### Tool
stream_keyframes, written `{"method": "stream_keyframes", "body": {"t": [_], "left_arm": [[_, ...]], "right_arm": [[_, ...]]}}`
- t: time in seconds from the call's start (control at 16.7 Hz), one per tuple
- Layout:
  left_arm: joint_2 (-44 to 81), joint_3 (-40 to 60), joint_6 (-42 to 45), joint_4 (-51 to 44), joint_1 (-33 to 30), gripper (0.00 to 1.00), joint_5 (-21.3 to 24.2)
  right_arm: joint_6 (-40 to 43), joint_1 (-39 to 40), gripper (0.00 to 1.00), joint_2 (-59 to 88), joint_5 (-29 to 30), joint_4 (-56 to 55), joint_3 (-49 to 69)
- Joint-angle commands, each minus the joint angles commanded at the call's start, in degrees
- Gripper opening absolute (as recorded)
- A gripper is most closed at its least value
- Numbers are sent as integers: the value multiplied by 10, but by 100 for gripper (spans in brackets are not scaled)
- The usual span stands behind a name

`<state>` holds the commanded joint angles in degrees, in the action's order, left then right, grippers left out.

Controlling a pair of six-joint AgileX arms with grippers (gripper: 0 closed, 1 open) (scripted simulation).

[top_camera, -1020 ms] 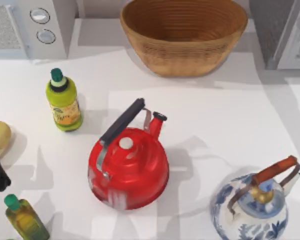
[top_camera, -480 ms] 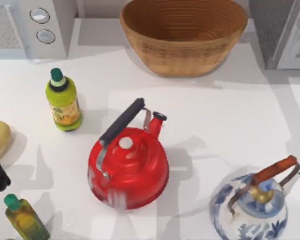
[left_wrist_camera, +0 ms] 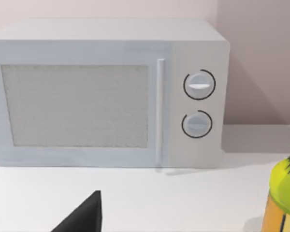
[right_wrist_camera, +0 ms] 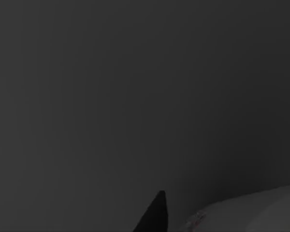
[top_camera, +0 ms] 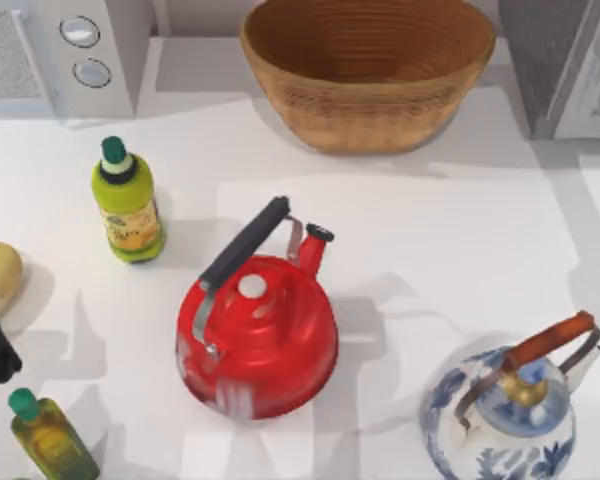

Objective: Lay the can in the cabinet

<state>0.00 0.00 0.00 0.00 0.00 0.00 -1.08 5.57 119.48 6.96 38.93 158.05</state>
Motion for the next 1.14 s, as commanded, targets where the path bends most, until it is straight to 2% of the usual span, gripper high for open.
{"method": "stream_keyframes", "body": {"t": [0.78, 1.14], "left_arm": [[0, 0, 0, 0, 0, 100, 0], [0, 0, 0, 0, 0, 100, 0]], "right_arm": [[0, 0, 98, 0, 0, 0, 0], [0, 0, 100, 0, 0, 0, 0]]}}
